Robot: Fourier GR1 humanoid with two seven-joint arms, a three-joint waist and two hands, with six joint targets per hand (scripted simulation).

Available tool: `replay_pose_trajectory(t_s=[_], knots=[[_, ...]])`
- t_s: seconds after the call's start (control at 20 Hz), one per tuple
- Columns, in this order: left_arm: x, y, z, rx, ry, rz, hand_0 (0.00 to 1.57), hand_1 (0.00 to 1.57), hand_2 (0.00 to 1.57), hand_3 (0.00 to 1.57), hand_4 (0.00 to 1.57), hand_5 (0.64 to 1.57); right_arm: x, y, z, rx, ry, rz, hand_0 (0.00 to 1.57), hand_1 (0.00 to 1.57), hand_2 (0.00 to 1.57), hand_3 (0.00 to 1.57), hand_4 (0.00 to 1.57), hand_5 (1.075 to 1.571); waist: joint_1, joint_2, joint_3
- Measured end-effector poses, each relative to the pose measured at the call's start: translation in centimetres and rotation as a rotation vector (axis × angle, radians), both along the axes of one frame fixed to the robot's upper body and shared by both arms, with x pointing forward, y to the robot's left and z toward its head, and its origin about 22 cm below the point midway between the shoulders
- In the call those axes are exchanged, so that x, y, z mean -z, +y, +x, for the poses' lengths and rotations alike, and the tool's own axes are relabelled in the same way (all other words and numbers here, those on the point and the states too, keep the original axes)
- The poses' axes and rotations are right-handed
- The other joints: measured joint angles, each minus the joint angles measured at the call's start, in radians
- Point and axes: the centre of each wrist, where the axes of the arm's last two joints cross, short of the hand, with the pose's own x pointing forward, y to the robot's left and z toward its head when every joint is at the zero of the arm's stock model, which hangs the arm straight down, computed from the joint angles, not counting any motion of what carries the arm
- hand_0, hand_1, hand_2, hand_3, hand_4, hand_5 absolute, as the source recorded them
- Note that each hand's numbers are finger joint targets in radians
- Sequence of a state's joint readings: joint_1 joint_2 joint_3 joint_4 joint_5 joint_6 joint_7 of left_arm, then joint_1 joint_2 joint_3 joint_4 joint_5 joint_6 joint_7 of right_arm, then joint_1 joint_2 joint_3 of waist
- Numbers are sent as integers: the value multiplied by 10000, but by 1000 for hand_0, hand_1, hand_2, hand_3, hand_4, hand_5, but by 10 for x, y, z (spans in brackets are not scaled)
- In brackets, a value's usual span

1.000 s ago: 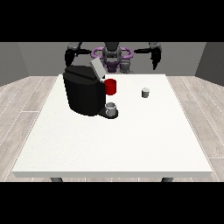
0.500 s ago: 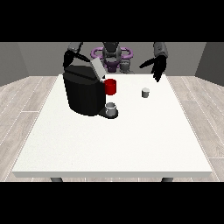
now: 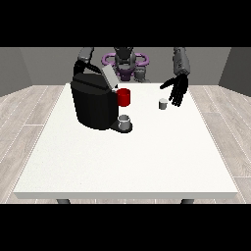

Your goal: Insert the coffee pod into the coffee machine and close the lid

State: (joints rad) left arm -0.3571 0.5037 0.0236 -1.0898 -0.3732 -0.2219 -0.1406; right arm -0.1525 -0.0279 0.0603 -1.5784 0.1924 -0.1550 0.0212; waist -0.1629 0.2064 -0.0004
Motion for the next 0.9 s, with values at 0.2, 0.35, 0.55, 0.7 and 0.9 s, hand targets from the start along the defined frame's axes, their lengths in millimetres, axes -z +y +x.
replay_pose_trajectory(t_s=[0.2, 0.35, 0.55, 0.7, 0.9], knots=[[11, -9, 6, 19, 101, 544, 261, 261, 589, 247, 0, 1571, 11, -5, 3, 4, 478, 134, 0, 0, 0, 0, 0, 1571, 106, 11, 2], [16, -18, 14, 112, -287, 925, 946, 946, 967, 665, 0, 1571, 12, -5, 12, 79, 522, 306, 0, 0, 0, 0, 0, 1571, 242, 160, 2], [17, -29, 24, 143, -827, 1598, 1071, 1071, 1107, 914, 448, 1571, 16, 0, 17, 10, 693, 259, 0, 0, 0, 0, 0, 1571, 260, 266, 3], [25, -41, 27, 429, -992, 2245, 941, 941, 1039, 871, 429, 1571, 20, 5, 18, -69, 917, 169, 0, 0, 0, 0, 0, 1571, 259, 186, 2], [28, -40, 31, 716, -1007, 3199, 826, 826, 998, 857, 340, 1571, 17, 7, 25, -123, 846, 137, 0, 0, 0, 0, 0, 1571, 232, 329, 5]])
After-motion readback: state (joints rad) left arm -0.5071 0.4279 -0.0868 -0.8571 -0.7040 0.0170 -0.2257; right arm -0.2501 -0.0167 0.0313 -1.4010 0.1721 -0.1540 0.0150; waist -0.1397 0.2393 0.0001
